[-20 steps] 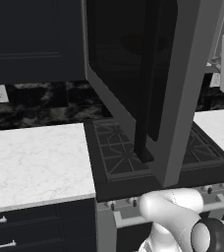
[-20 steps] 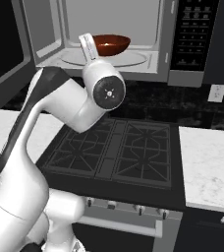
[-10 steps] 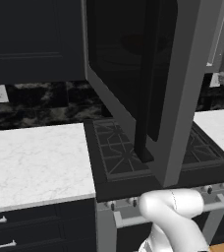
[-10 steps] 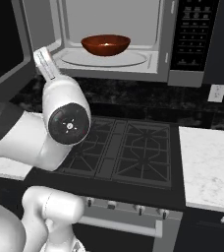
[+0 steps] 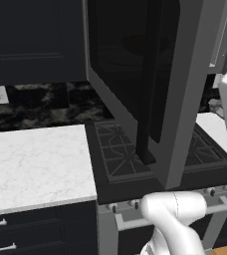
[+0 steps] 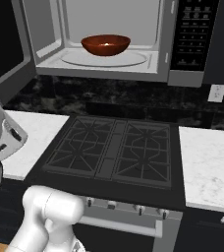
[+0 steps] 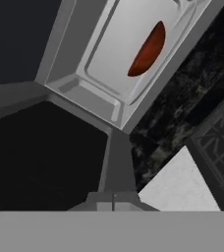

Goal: Open the microwave, place the bowl with waffle inside the microwave, then close the microwave door and turn it on.

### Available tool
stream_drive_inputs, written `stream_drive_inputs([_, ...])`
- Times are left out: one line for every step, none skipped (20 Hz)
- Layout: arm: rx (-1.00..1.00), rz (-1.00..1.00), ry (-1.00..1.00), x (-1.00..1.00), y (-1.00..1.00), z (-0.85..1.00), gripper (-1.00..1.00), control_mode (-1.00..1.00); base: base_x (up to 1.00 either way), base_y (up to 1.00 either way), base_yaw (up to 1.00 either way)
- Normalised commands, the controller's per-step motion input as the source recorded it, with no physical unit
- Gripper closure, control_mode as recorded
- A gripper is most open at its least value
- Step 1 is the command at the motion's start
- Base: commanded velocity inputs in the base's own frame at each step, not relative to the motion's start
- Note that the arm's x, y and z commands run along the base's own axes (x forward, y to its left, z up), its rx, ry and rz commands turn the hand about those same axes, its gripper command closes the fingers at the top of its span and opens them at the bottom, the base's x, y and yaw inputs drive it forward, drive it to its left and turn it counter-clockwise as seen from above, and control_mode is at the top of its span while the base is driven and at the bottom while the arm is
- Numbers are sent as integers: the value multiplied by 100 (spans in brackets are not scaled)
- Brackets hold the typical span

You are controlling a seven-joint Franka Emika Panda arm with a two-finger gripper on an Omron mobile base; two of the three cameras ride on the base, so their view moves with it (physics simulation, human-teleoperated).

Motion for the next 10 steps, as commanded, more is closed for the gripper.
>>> stream_drive_inputs([0,-5,0,-100,24,0,100,-100,0,0,0])
stream_drive_inputs([0,-6,0,-100,30,0,100,-100,0,0,0])
stream_drive_inputs([0,-8,0,-100,28,0,100,-100,0,0,0])
stream_drive_inputs([-1,-9,0,-100,47,-11,100,-100,0,0,0])
stream_drive_inputs([-3,-10,0,-100,57,-16,100,-100,0,0,0])
stream_drive_inputs([-7,-8,0,-99,68,-24,100,-100,0,0,0])
stream_drive_inputs([-9,-5,0,-94,78,-31,100,-100,0,0,0])
stream_drive_inputs([-10,-4,0,-87,77,-30,100,-100,0,0,0])
stream_drive_inputs([-8,-3,0,-71,72,-25,100,-100,0,0,0])
stream_drive_inputs([-9,-1,0,-60,72,-16,100,-100,0,0,0])
